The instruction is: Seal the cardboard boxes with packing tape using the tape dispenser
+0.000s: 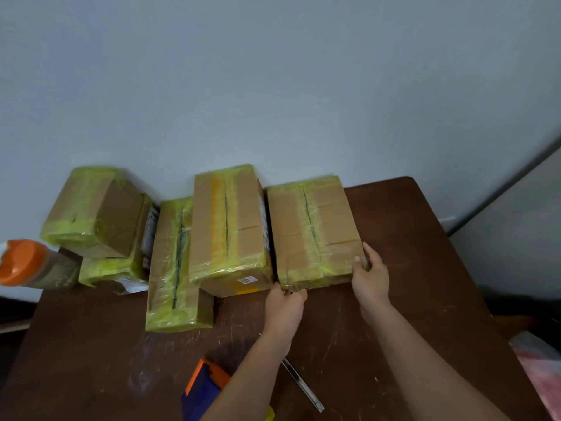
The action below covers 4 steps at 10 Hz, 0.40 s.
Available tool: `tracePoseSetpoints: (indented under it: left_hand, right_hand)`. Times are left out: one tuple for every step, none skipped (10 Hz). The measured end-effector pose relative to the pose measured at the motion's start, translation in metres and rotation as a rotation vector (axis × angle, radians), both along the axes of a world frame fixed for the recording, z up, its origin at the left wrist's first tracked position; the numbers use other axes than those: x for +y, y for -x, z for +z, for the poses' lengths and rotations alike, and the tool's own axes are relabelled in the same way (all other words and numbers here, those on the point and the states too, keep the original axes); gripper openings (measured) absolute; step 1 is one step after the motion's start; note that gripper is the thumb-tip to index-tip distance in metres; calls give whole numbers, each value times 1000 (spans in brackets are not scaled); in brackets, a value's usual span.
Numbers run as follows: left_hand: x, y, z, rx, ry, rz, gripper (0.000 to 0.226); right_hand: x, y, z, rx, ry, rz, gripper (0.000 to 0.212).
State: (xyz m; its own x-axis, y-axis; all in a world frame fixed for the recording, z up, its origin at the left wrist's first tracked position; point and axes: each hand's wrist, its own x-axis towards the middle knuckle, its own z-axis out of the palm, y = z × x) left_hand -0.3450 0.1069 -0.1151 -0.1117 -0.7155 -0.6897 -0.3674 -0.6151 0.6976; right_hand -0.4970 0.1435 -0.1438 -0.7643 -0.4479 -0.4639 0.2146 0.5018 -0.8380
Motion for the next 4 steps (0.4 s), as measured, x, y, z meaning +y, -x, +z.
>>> tracePoseSetpoints:
  left_hand:
    - [-1,-2,0,1,-61,30,57]
    - [-1,-5,-3,21,-57,48,58]
    - [1,-13,11,67,-48,24,40]
    - [0,-23,23,93,-61,-9,33]
  right_hand:
    - [-3,-2,2,21,-47,-55,42]
    - [-7,-7,10,107,-183,-194,36]
    - [-7,-14,24,63,-172,-242,39]
    - [-4,-23,35,0,-136,-246,50]
